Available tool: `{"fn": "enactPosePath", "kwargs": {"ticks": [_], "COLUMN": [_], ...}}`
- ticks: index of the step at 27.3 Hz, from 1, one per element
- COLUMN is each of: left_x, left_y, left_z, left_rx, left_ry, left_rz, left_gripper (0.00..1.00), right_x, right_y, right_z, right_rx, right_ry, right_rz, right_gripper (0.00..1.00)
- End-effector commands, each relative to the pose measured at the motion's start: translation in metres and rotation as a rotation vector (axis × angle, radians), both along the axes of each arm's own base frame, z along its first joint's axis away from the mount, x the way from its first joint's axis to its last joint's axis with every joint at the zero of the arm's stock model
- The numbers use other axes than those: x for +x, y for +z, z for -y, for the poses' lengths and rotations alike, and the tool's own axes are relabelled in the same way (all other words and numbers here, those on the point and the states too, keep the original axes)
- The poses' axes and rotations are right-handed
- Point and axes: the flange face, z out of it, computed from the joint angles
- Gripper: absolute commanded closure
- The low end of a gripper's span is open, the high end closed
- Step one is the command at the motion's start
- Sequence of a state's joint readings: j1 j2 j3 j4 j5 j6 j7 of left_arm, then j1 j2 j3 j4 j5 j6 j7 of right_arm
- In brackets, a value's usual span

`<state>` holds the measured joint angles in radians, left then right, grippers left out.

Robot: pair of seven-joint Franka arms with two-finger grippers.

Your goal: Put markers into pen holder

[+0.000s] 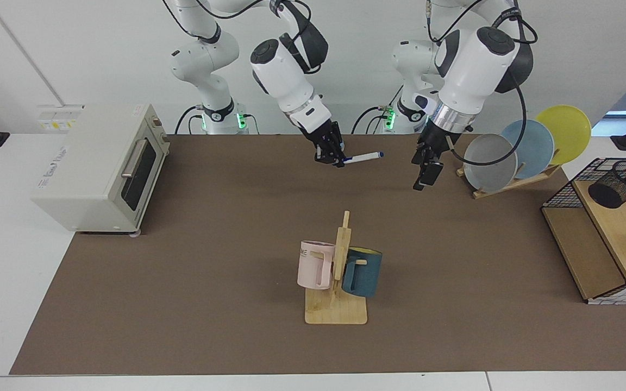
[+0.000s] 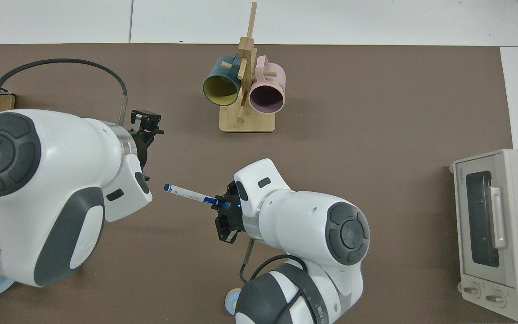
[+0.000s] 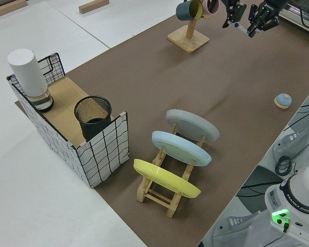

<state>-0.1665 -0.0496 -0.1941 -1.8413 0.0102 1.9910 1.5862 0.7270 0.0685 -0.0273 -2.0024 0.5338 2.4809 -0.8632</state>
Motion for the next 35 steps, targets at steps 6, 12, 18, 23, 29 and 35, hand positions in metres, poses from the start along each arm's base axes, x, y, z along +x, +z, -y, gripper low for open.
{"fn": "enactPosePath", "kwargs": {"ticks": [6,12,18,23,29,35], "left_x": [-0.019,-0.039,-0.051,-0.060,-0.062,-0.067], "left_y": [-0.005,-0.004,-0.006,-0.010,-0.009,-0.010], "left_z": [0.019,0.034,0.030,0.028,0.031,0.042], "left_rx": [0.149,0.190,0.207,0.209,0.175,0.158], "left_ry": [-0.150,-0.169,-0.156,-0.153,-0.147,-0.136], "left_rz": [-0.014,-0.035,-0.088,-0.090,-0.085,-0.087], "left_gripper": [0.01,0.02,0.07,0.34,0.35,0.35], "right_x": [0.004,0.003,0.002,0.002,0.002,0.002], "right_y": [0.005,0.005,0.005,0.005,0.005,0.004], "right_z": [-0.012,-0.012,-0.012,-0.012,-0.012,-0.012], "right_rx": [0.019,0.019,0.015,0.015,0.015,0.010], "right_ry": [-0.039,-0.038,-0.037,-0.037,-0.038,-0.032], "right_rz": [-0.012,-0.017,-0.025,-0.025,-0.027,-0.031], "right_gripper": [1.00,1.00,1.00,1.00,1.00,1.00]}}
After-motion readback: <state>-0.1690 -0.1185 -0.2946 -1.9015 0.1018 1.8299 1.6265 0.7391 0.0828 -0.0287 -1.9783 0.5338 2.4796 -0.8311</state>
